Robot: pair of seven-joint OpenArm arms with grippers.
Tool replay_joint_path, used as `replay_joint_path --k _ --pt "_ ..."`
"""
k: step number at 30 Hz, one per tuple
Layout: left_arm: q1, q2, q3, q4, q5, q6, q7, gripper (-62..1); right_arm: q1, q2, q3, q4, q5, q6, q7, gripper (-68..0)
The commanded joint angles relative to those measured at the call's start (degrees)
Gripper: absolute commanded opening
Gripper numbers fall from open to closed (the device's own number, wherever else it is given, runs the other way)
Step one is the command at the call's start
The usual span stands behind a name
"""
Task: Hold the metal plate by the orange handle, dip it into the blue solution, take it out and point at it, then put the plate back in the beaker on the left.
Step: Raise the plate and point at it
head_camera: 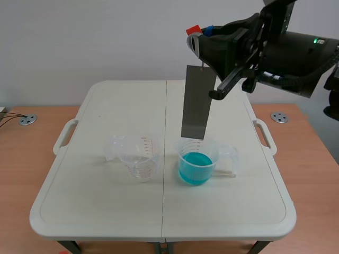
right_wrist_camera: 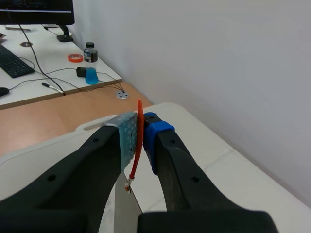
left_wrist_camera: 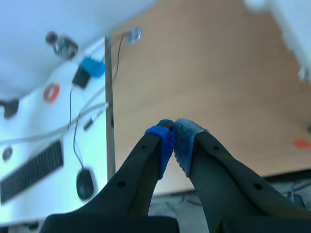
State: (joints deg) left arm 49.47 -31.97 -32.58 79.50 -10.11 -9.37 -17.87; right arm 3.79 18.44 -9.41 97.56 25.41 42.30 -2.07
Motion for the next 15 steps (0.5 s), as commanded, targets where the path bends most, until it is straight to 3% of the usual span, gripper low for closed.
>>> replay_joint_path --k 1,9,15 --pt "-1.8 -1.5 -0.1 1.5 -1.3 -1.5 -0.6 -59.0 0.6 0.4 0.5 1.5 1.2 0.4 0.6 -66.4" --pt "-15.1 -5.2 3.7 3.1 -1.2 -17.9 3.0 -59.0 0.6 0.4 0.5 1.5 2.2 0.4 -0.9 -66.4" --pt "-25.8 -5.3 13.2 3.1 0.9 -25.7 7.1 -59.0 0.6 0.4 0.5 1.5 2.3 0.4 -1.0 -66.4"
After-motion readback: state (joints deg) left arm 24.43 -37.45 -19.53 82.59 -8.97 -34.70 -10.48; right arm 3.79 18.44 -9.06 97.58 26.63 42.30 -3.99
